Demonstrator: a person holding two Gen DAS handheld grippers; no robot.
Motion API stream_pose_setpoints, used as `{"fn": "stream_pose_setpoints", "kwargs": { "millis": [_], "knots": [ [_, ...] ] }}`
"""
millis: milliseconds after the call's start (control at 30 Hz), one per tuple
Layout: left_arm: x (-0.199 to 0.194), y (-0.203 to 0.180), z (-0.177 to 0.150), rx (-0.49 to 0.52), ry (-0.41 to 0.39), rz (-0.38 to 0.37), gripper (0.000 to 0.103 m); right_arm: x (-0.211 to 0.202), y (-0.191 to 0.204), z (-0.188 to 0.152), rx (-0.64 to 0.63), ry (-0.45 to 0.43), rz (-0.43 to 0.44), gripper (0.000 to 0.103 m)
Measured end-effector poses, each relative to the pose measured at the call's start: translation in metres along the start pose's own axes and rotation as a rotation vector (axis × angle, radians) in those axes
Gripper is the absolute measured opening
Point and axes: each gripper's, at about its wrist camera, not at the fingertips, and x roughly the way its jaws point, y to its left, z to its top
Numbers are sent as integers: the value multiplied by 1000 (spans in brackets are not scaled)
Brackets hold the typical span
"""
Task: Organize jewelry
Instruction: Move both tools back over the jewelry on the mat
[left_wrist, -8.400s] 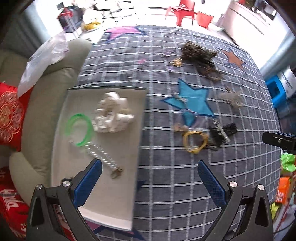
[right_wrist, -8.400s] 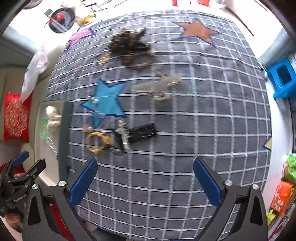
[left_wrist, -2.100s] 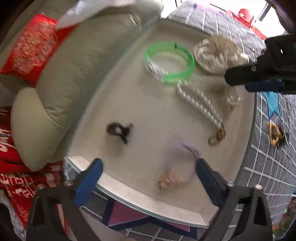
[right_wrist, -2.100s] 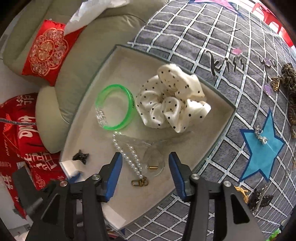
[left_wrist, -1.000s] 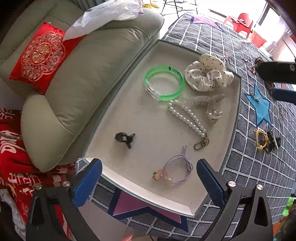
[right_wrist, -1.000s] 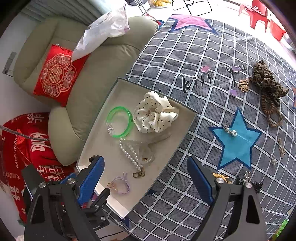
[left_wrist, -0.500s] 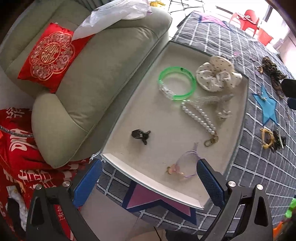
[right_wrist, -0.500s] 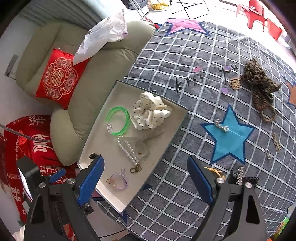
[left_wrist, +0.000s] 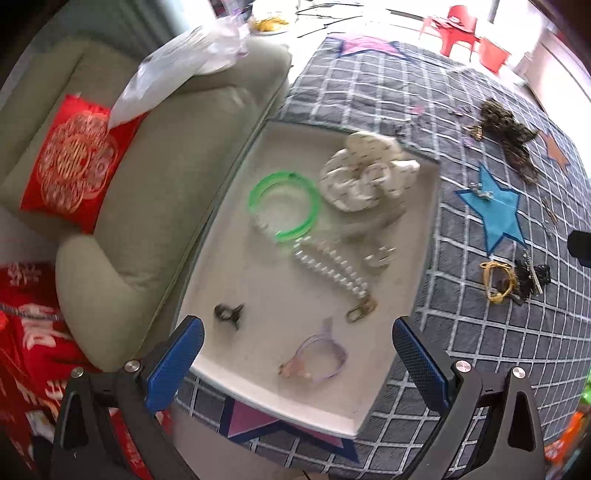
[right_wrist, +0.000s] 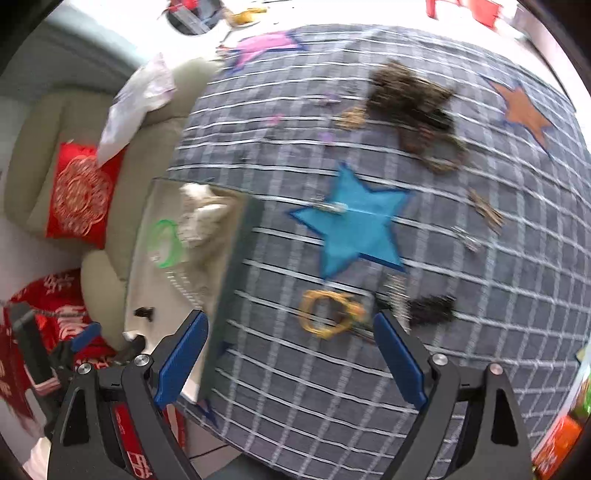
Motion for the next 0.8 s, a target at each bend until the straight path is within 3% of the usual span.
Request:
{"fn": "stream_pose_setpoints", "kwargs": {
  "millis": [167, 400, 800],
  "knots": [
    [-1, -34, 13, 65, -6, -7, 102, -10, -50, -7, 94, -14, -46, 92],
    [-5, -82, 24, 155, -4, -107, 102, -20, -107, -17, 199, -21, -85, 92],
    [10, -147, 18, 257, 32, -151, 102, -15, -151, -23, 233, -9, -113, 92]
  ]
}}
